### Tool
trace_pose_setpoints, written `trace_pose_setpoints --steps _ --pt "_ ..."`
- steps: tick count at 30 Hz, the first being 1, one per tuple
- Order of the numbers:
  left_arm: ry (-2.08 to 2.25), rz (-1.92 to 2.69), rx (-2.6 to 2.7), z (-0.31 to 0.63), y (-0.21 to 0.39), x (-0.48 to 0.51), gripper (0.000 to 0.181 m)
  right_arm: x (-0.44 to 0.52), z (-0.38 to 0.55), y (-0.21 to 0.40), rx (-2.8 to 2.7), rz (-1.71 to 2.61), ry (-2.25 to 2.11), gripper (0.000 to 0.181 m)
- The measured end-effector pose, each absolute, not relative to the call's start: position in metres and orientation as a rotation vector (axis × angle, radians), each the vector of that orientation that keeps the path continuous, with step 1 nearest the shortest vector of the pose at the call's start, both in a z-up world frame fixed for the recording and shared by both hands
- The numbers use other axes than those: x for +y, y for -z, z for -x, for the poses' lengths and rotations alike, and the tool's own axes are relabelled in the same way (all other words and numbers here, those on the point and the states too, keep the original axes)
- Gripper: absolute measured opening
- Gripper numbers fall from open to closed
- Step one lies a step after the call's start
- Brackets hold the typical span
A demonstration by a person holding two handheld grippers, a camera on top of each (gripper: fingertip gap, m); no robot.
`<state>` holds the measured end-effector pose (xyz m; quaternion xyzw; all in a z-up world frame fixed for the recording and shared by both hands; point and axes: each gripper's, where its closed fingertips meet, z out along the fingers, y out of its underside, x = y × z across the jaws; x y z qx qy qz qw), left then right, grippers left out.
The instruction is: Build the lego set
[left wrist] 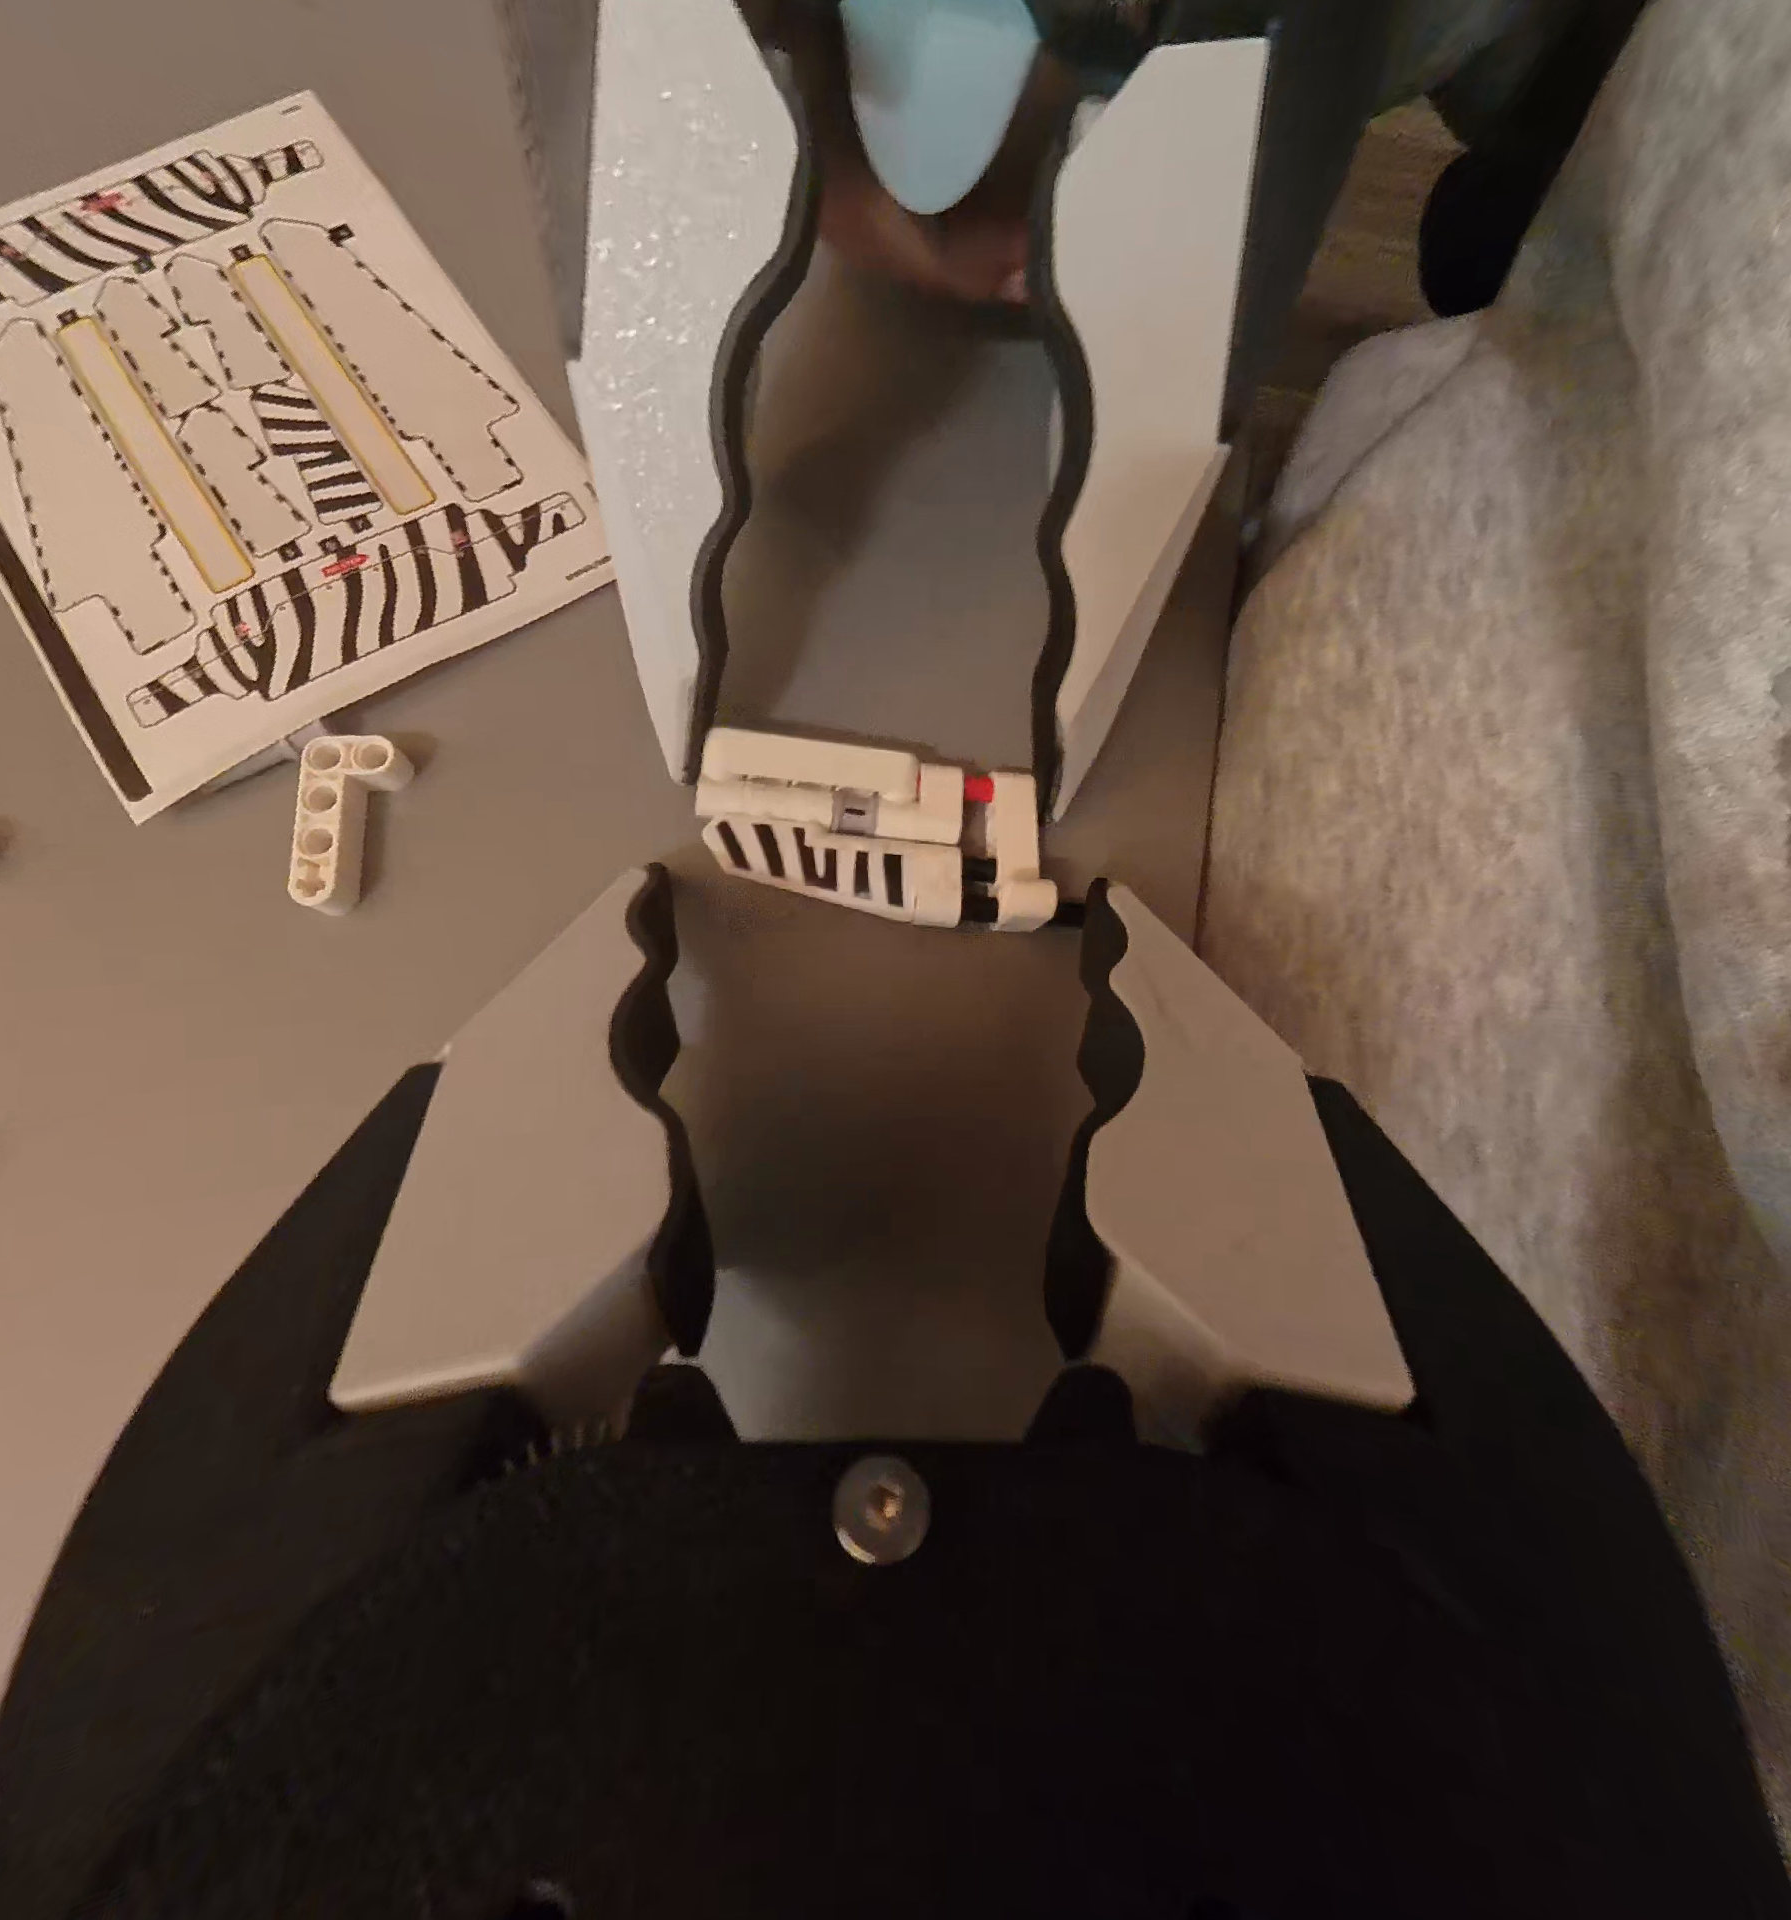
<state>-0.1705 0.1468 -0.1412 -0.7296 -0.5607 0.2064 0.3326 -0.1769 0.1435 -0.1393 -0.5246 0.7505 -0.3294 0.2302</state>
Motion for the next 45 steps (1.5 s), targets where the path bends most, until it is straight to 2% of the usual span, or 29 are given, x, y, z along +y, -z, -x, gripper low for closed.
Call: trace_pose_setpoints --steps 4,11,19,24,31,35,45 --pt "-0.549 1.940 -1.421 0.171 0.141 0.149 0.072 0.142 0.177 0.140 2.045 1.460 0.898 0.064" --pt "-0.646 1.986 -1.360 0.170 0.139 0.139 0.077 0.138 0.178 0.141 2.043 1.461 0.892 0.063" --pt "-0.566 1.922 -1.328 0.168 0.127 0.137 0.082 0.132 0.180 0.141 2.050 1.461 0.900 0.063" --pt "-0.592 1.994 -1.353 0.166 0.138 0.128 0.082 0.130 0.179 0.140 2.058 1.447 0.916 0.076" --pt "-0.564 2.030 -1.306 0.167 0.142 0.130 0.081 0.133 0.174 0.140 2.029 1.457 0.919 0.064" --pt "-0.492 2.038 -1.271 0.164 0.143 0.137 0.069 0.134 0.173 0.140 2.025 1.457 0.911 0.064" --pt "-0.469 2.050 -1.249 0.164 0.142 0.140 0.061 0.139 0.171 0.138 2.003 1.472 0.898 0.063"
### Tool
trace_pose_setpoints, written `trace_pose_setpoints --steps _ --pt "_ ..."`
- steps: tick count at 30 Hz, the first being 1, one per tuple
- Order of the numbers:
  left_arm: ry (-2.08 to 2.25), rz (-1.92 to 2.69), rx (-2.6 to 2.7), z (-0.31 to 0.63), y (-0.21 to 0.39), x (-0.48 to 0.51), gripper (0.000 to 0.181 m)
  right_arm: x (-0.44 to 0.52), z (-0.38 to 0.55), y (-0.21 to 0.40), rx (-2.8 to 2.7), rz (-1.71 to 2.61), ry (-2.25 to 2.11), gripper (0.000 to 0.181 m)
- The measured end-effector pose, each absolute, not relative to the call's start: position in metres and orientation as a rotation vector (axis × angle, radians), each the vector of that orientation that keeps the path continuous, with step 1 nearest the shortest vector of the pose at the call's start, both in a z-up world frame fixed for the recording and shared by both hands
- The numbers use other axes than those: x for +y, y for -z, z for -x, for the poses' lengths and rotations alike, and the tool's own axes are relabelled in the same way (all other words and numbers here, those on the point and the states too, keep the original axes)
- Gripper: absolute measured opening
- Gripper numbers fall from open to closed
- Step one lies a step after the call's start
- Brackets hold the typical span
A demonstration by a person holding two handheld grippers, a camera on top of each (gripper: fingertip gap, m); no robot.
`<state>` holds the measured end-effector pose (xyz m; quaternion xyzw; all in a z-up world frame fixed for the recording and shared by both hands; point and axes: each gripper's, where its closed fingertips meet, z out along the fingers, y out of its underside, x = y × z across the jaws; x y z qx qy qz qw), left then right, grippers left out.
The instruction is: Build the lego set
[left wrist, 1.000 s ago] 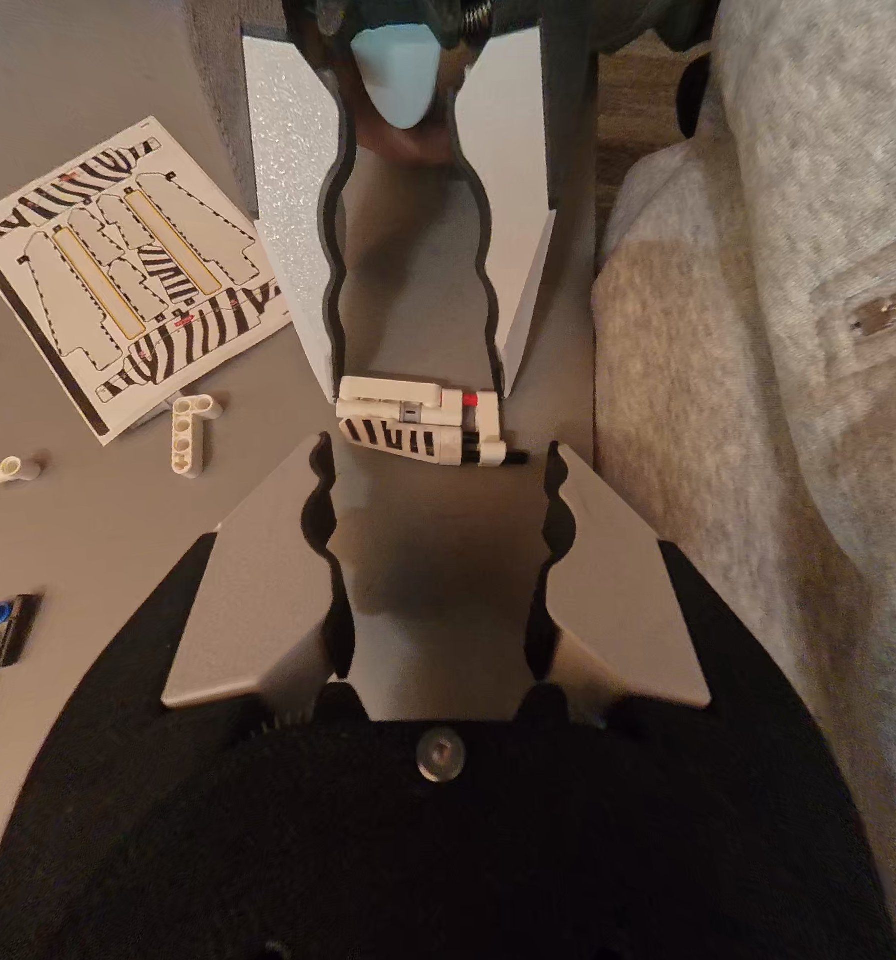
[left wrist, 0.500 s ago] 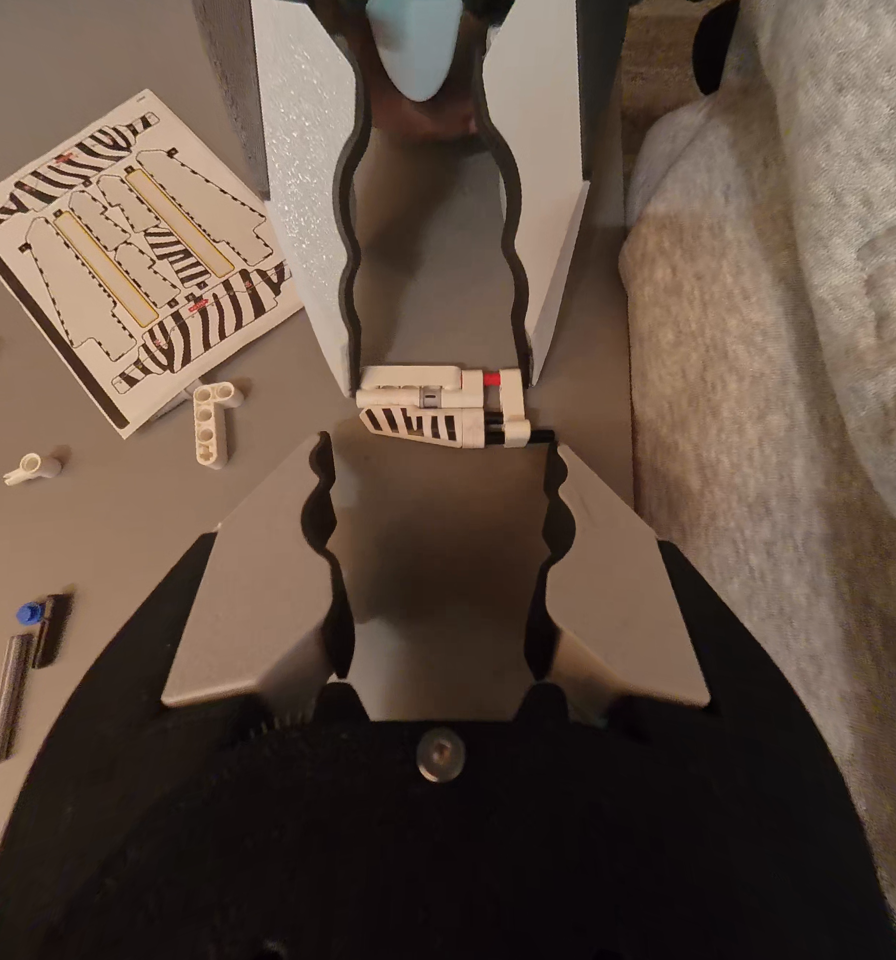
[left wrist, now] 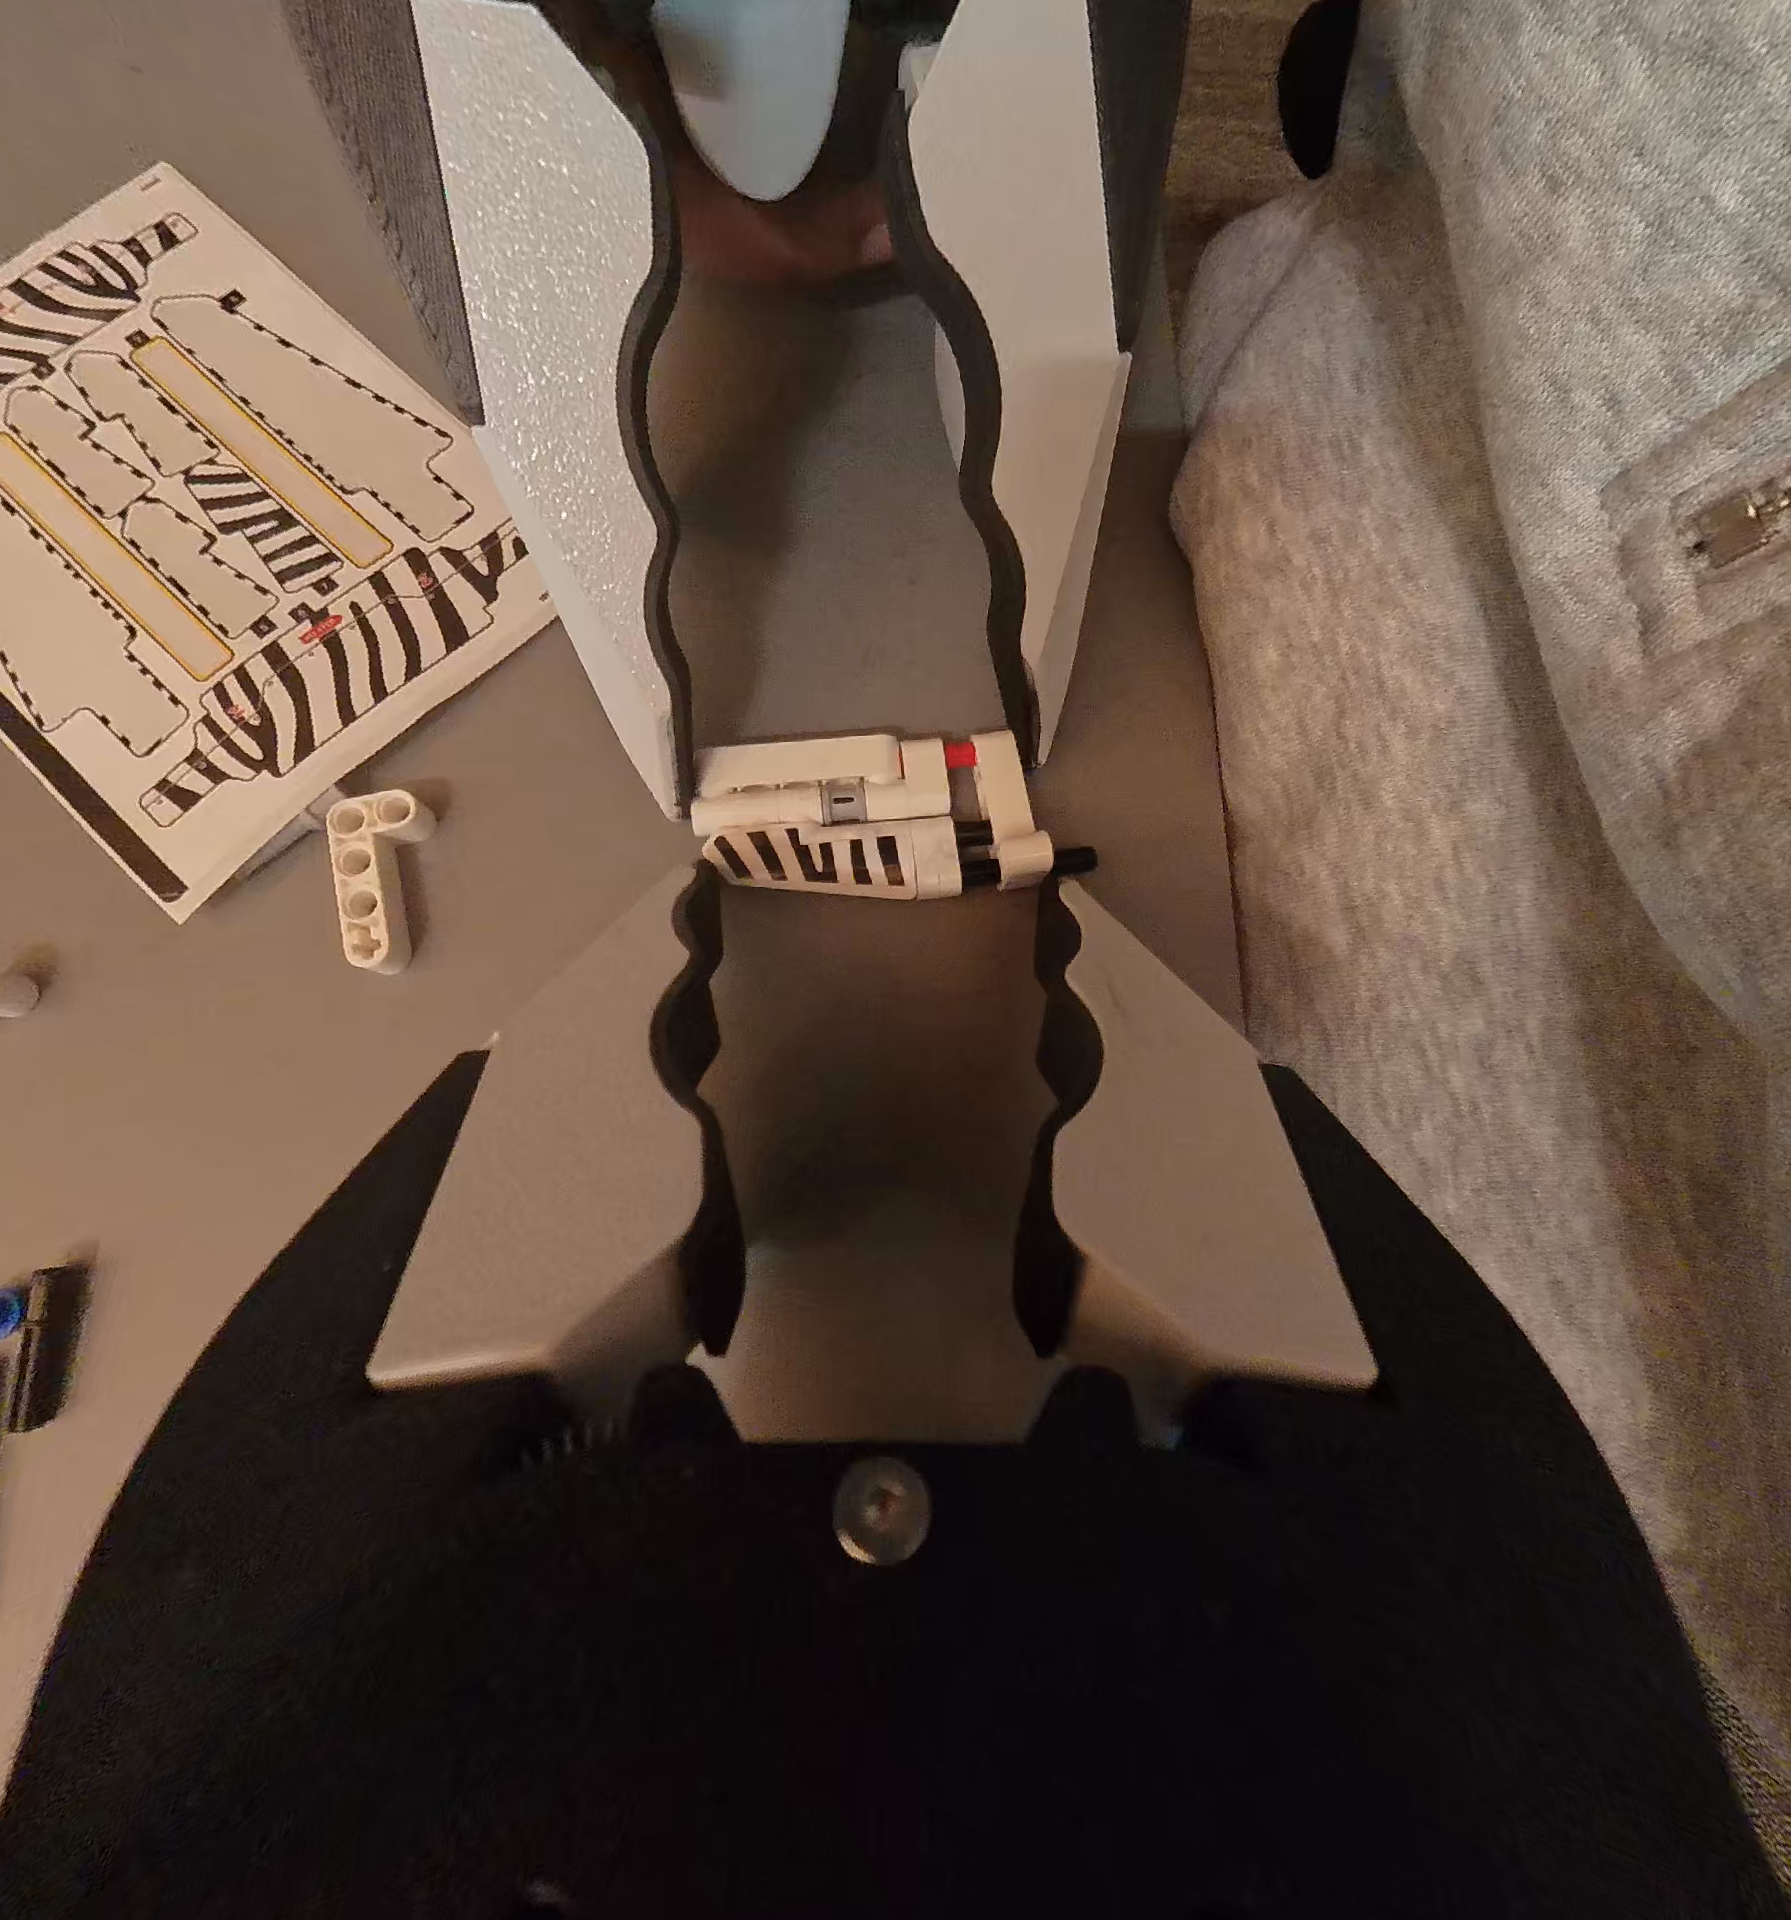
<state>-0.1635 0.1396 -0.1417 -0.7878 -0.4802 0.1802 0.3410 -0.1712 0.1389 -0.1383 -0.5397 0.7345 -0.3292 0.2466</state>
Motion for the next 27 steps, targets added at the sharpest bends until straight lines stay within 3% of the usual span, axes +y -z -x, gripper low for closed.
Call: trace_pose_setpoints --steps 26,27 --pt "-0.497 2.042 -1.256 0.1637 0.1371 0.1462 0.057 0.1439 0.1679 0.1349 2.033 1.455 0.917 0.064" --pt "-0.496 2.039 -1.259 0.1634 0.1365 0.1459 0.051 0.1444 0.1678 0.1348 2.029 1.457 0.914 0.064"
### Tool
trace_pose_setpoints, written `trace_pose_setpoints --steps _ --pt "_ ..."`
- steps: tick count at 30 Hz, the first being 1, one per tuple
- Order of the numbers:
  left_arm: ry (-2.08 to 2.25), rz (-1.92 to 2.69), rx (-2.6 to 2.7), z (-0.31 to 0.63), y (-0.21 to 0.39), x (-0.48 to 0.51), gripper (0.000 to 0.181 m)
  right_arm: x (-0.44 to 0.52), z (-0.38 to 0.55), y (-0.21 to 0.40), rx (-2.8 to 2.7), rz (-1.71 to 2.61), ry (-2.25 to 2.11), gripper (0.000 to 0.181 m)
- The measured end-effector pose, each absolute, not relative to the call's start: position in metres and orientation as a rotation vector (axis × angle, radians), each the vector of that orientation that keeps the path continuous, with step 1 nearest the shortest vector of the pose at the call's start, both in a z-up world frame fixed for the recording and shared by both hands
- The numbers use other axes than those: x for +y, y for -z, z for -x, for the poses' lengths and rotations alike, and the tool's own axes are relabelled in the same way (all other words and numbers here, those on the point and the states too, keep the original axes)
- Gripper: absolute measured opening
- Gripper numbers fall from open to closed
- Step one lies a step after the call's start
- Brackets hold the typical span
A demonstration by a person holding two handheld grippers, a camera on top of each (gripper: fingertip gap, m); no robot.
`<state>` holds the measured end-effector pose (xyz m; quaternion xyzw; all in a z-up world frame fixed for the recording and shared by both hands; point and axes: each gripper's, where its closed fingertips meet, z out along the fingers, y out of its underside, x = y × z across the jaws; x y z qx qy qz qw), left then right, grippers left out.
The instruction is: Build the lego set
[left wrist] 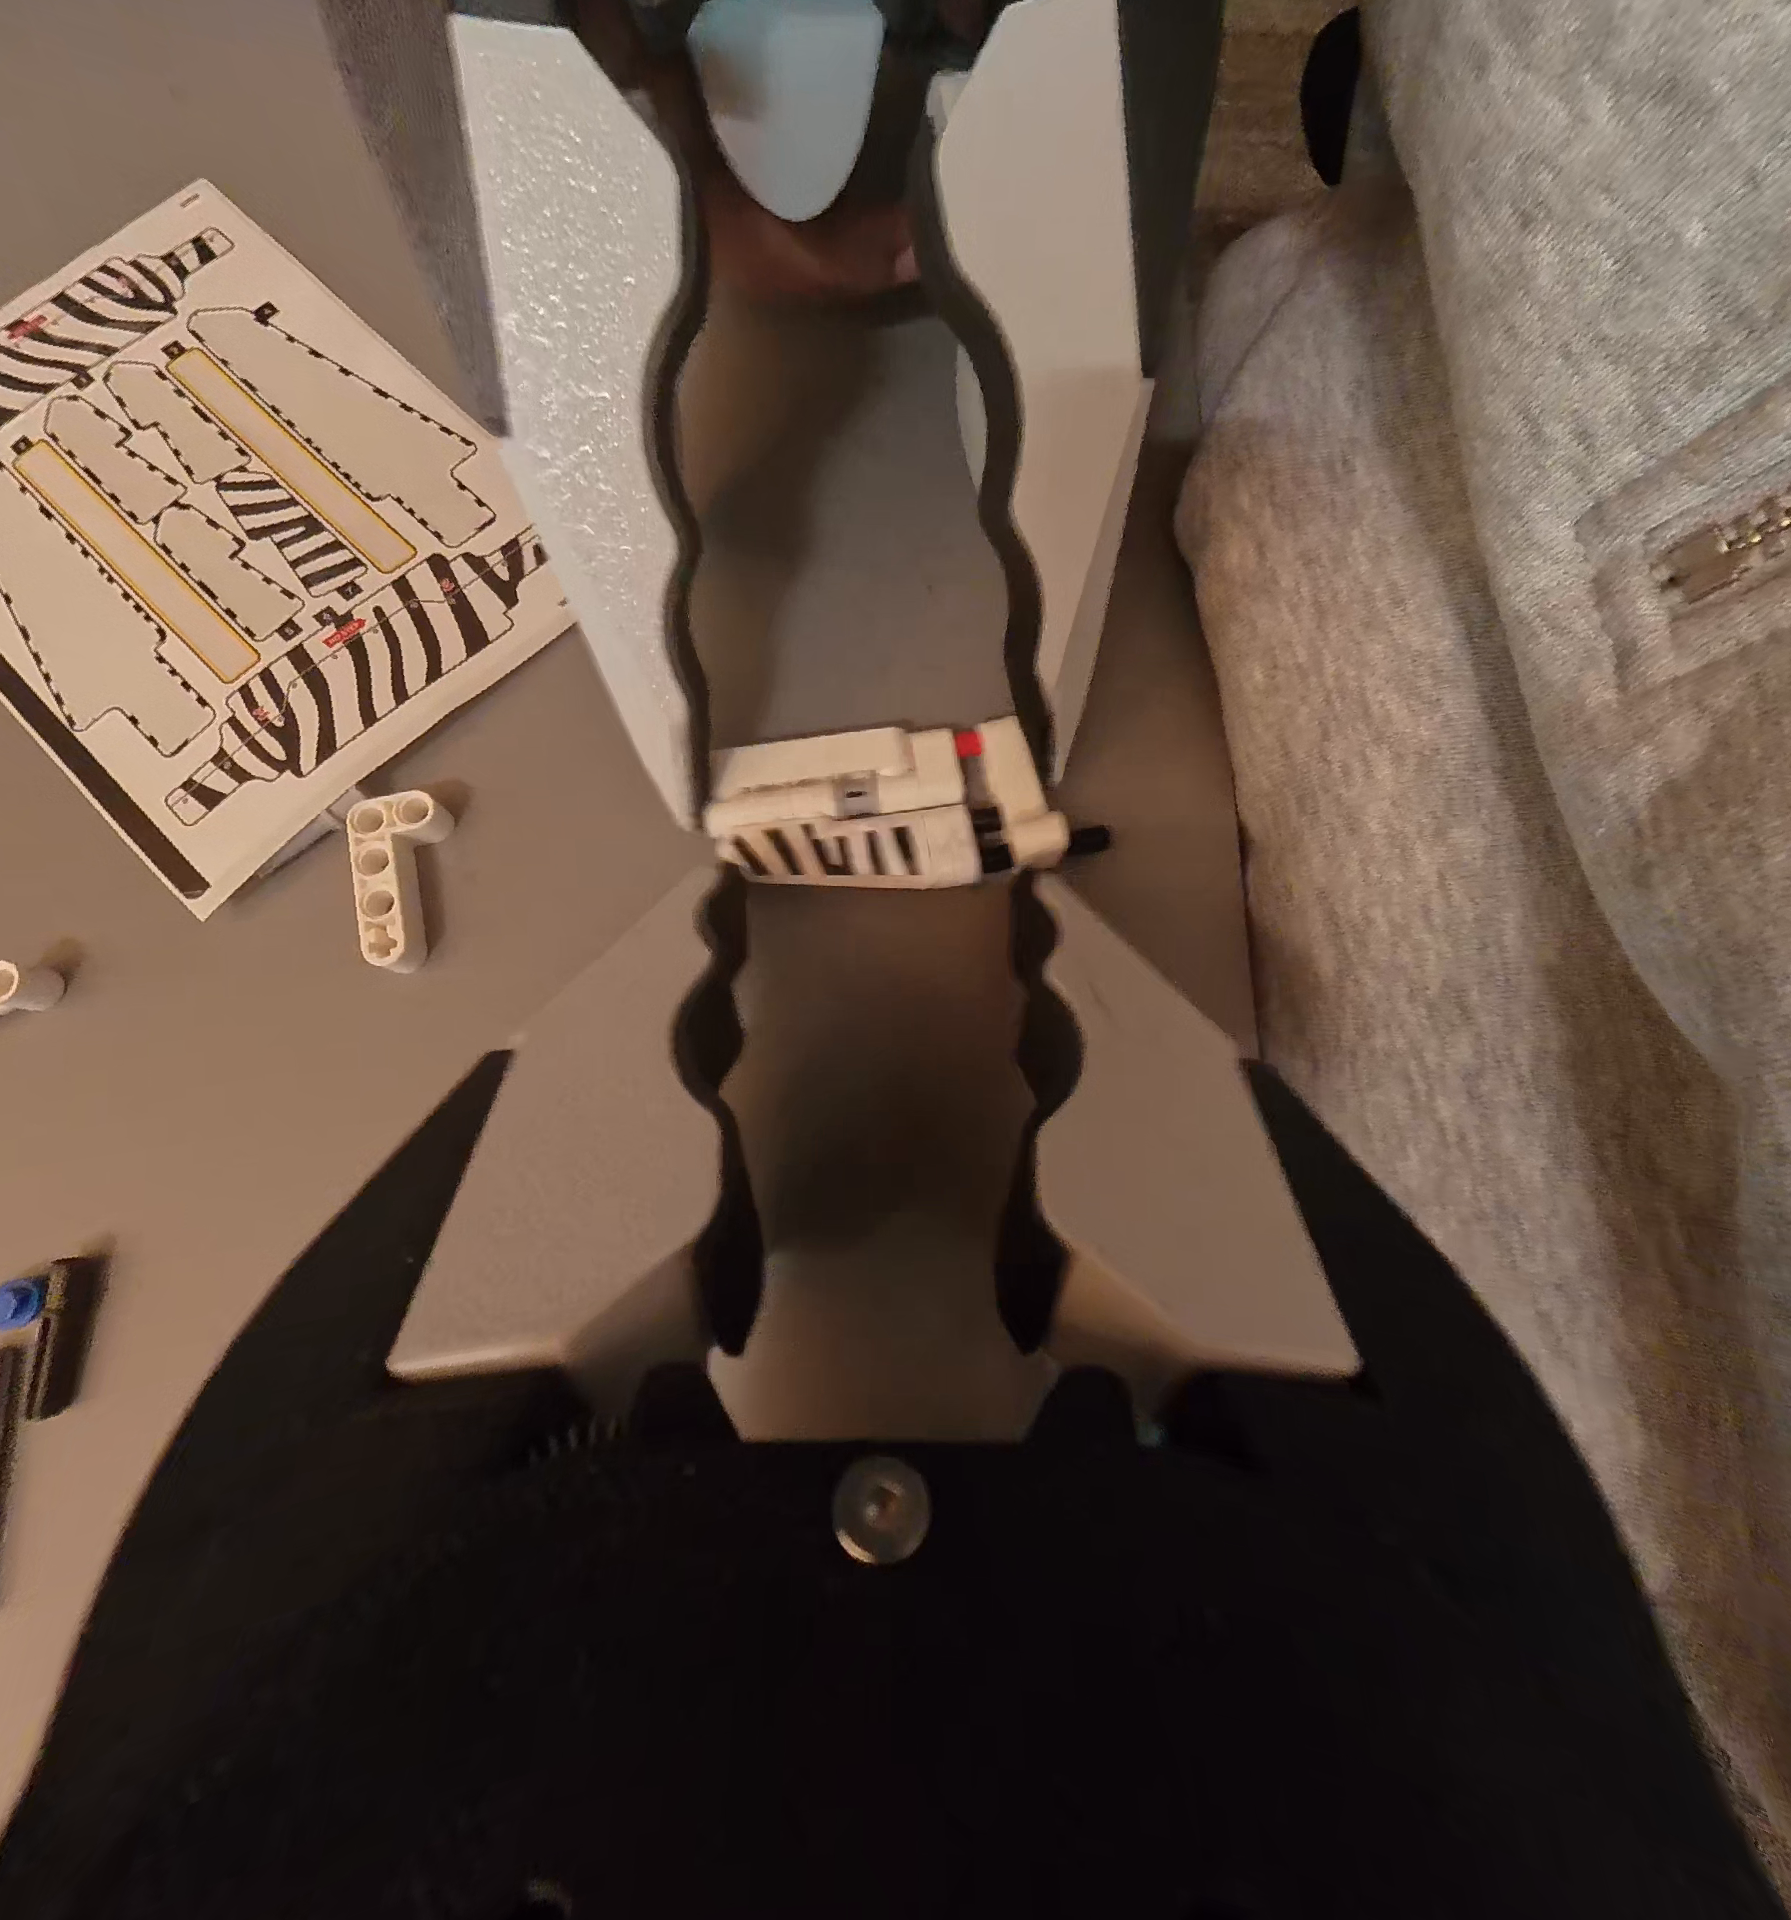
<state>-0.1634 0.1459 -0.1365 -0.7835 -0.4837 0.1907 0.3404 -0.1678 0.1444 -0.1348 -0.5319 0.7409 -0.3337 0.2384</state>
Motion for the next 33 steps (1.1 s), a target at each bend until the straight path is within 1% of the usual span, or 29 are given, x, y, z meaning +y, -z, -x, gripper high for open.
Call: trace_pose_setpoints --steps 1,2,18,19,20,22,23,24,26,30,33 --pt "-0.502 2.034 -1.258 0.164 0.136 0.144 0.043 0.147 0.167 0.135 2.013 1.463 0.900 0.063" --pt "-0.494 2.027 -1.264 0.164 0.136 0.145 0.043 0.148 0.166 0.135 2.010 1.472 0.900 0.063" --pt "-0.474 1.991 -1.316 0.161 0.135 0.147 0.048 0.147 0.166 0.133 2.033 1.447 0.911 0.063" --pt "-0.396 2.004 -1.236 0.154 0.133 0.158 0.073 0.148 0.166 0.133 2.033 1.447 0.912 0.063" --pt "-0.374 2.000 -1.230 0.153 0.133 0.160 0.079 0.147 0.166 0.133 2.033 1.448 0.913 0.063" --pt "-0.367 1.991 -1.231 0.153 0.132 0.159 0.078 0.148 0.166 0.133 2.033 1.447 0.913 0.063" --pt "-0.382 1.993 -1.241 0.154 0.133 0.158 0.076 0.148 0.166 0.133 2.033 1.448 0.913 0.063" --pt "-0.410 1.995 -1.260 0.156 0.134 0.155 0.069 0.148 0.166 0.133 2.033 1.447 0.913 0.063" --pt "-0.454 2.012 -1.275 0.158 0.135 0.153 0.064 0.148 0.166 0.133 2.033 1.446 0.912 0.063" --pt "-0.470 2.020 -1.277 0.159 0.135 0.153 0.063 0.148 0.166 0.133 2.032 1.445 0.911 0.063" --pt "-0.442 1.992 -1.284 0.160 0.134 0.154 0.068 0.148 0.166 0.133 2.033 1.445 0.912 0.063"
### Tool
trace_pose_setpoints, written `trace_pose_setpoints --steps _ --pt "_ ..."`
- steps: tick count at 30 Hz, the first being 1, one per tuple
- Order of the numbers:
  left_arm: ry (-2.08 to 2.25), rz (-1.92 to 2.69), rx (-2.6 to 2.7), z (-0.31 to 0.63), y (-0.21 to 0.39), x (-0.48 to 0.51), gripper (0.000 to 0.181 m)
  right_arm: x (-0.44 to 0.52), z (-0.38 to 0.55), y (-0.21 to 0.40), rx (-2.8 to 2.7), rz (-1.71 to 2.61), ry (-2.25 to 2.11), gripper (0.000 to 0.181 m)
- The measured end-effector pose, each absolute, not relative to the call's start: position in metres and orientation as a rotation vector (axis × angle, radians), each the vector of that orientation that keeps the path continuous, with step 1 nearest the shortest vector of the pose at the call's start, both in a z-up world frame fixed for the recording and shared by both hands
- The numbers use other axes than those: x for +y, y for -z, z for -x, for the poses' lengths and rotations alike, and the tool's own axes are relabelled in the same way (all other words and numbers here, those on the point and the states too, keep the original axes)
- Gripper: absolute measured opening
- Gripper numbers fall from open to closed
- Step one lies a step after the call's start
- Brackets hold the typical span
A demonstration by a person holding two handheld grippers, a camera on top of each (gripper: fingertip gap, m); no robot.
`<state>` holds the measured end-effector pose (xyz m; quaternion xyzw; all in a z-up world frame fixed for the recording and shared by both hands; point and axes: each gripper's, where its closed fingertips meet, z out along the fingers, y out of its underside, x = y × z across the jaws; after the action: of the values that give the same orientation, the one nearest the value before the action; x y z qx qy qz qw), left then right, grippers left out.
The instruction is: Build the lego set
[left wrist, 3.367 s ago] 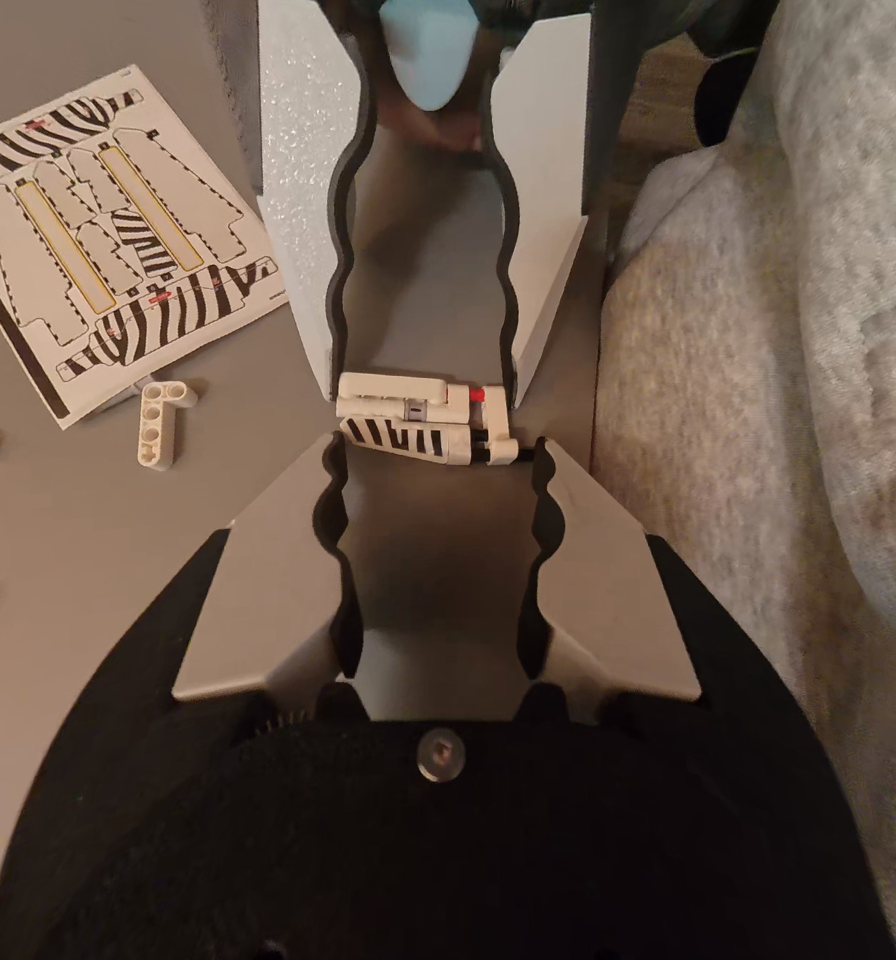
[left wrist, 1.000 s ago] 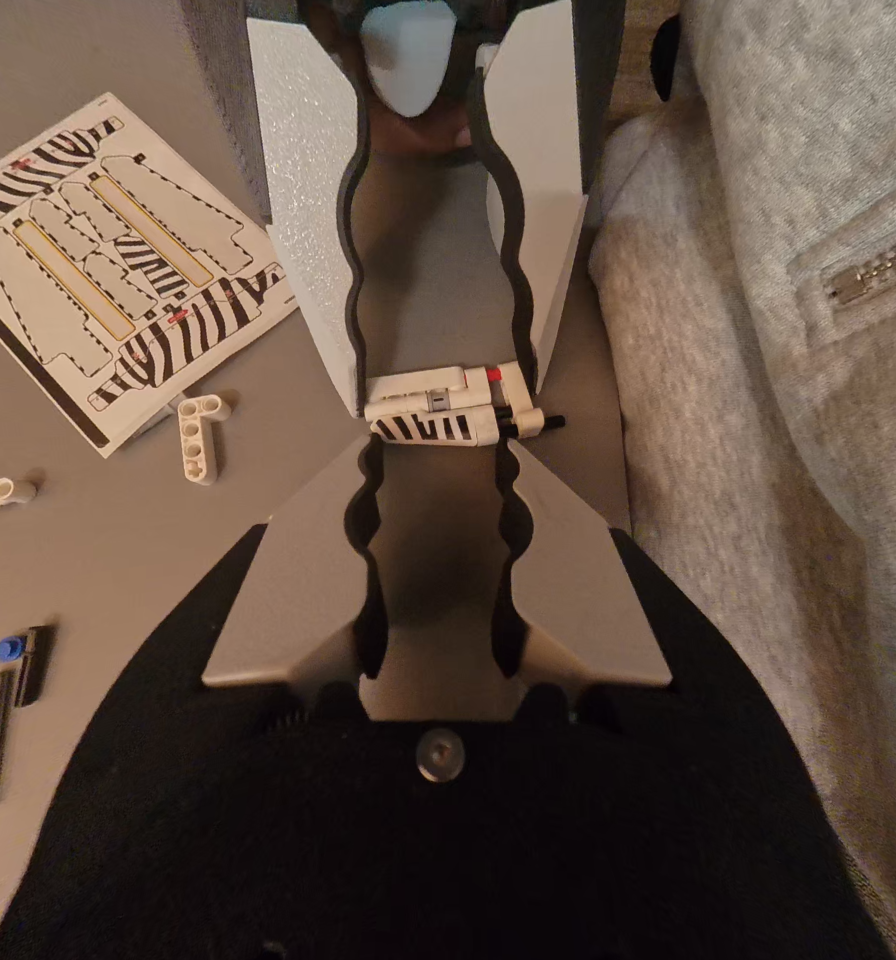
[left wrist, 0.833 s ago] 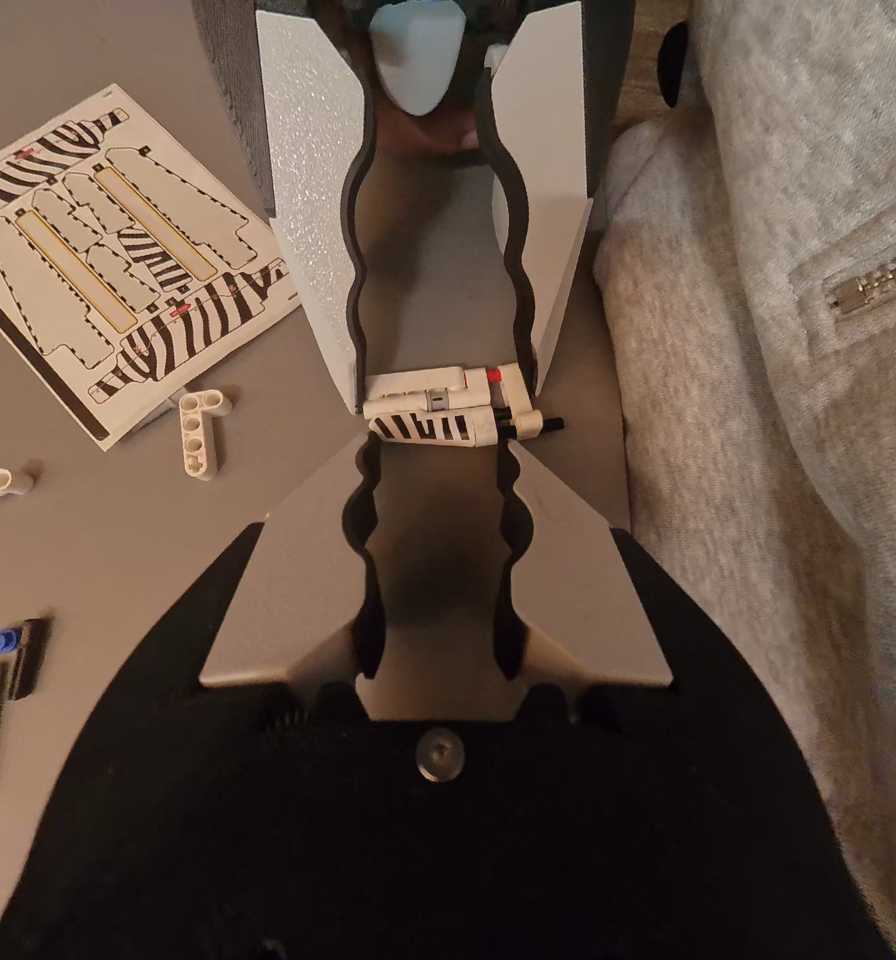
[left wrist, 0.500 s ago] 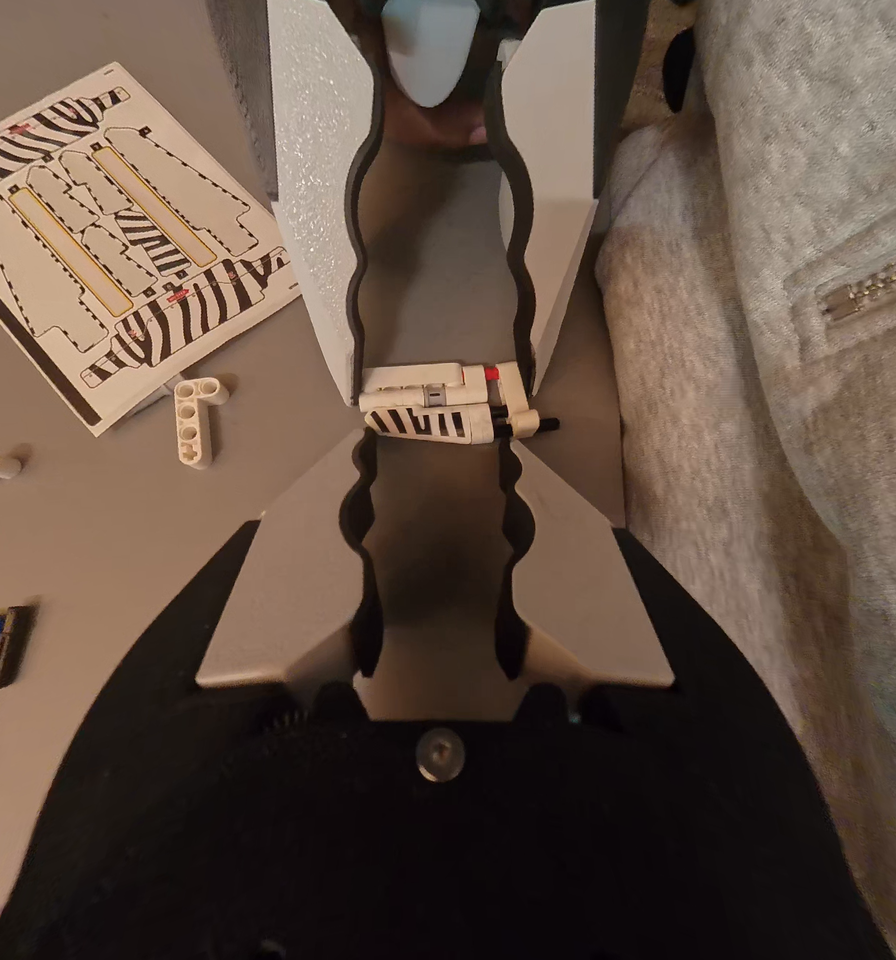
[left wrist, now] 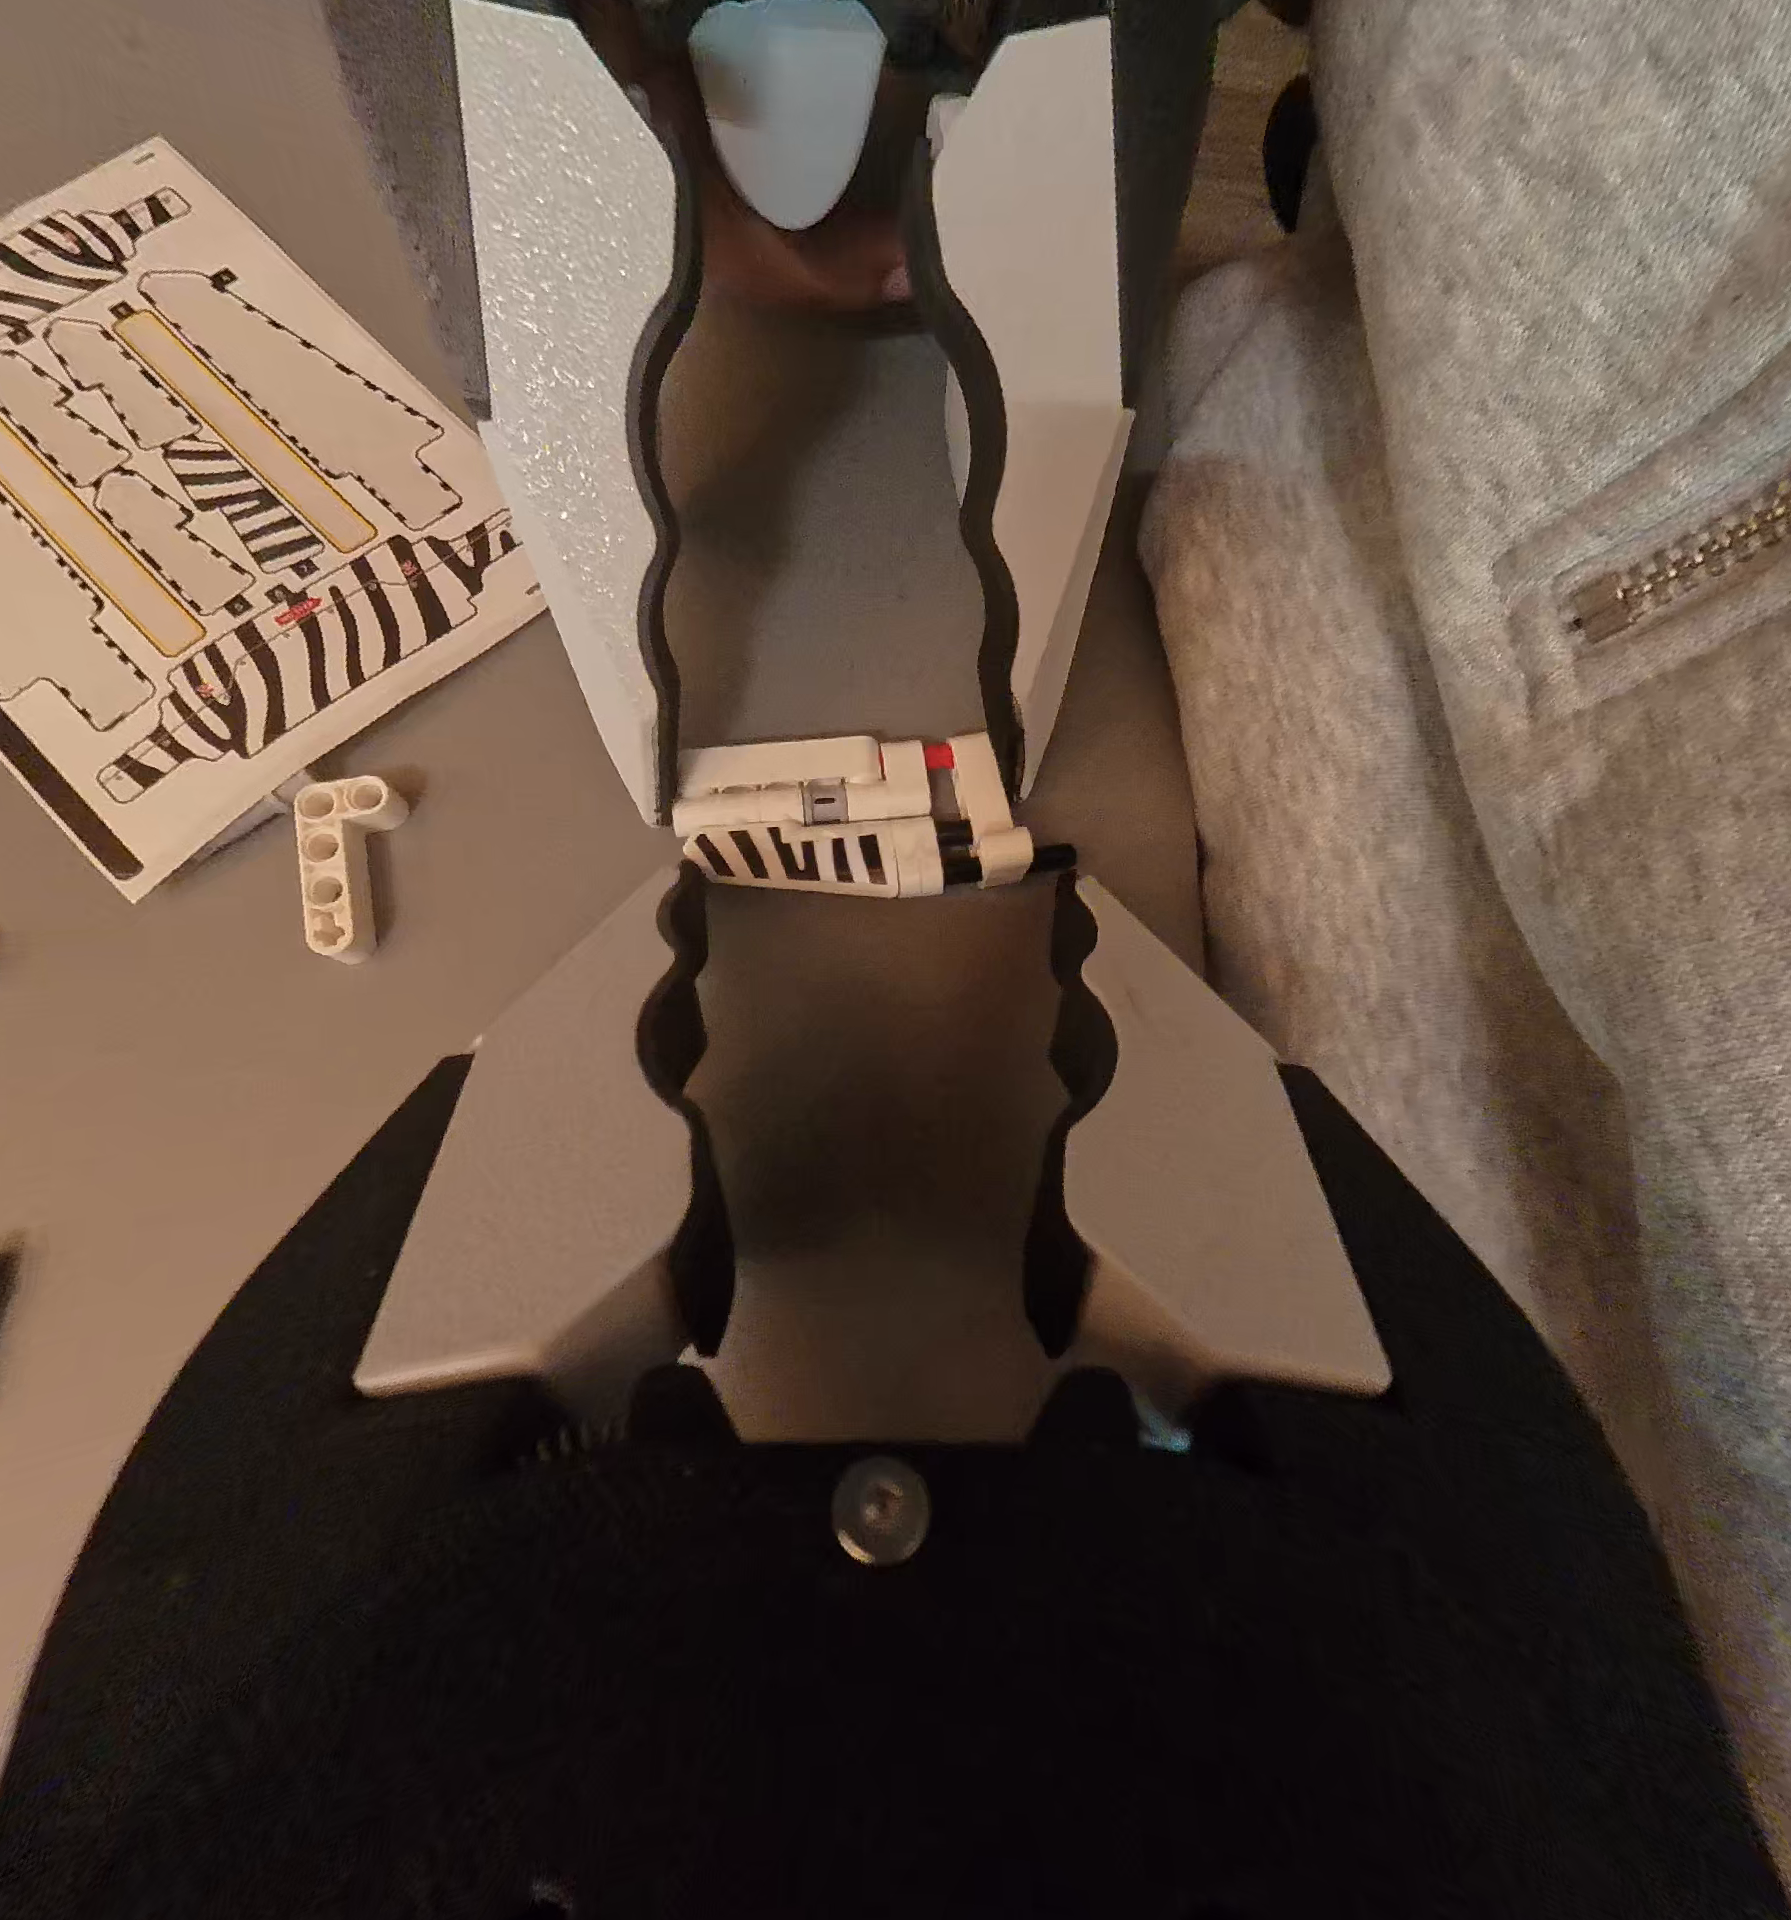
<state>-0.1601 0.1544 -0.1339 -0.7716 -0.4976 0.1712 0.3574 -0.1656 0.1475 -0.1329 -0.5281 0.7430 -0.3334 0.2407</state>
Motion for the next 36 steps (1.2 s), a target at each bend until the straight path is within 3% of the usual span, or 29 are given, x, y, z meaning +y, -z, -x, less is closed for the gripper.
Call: trace_pose_setpoints --steps 36 --pt "-0.493 1.984 -1.316 0.1657 0.1348 0.1504 0.059 0.1452 0.1684 0.1338 2.071 1.420 0.903 0.063"
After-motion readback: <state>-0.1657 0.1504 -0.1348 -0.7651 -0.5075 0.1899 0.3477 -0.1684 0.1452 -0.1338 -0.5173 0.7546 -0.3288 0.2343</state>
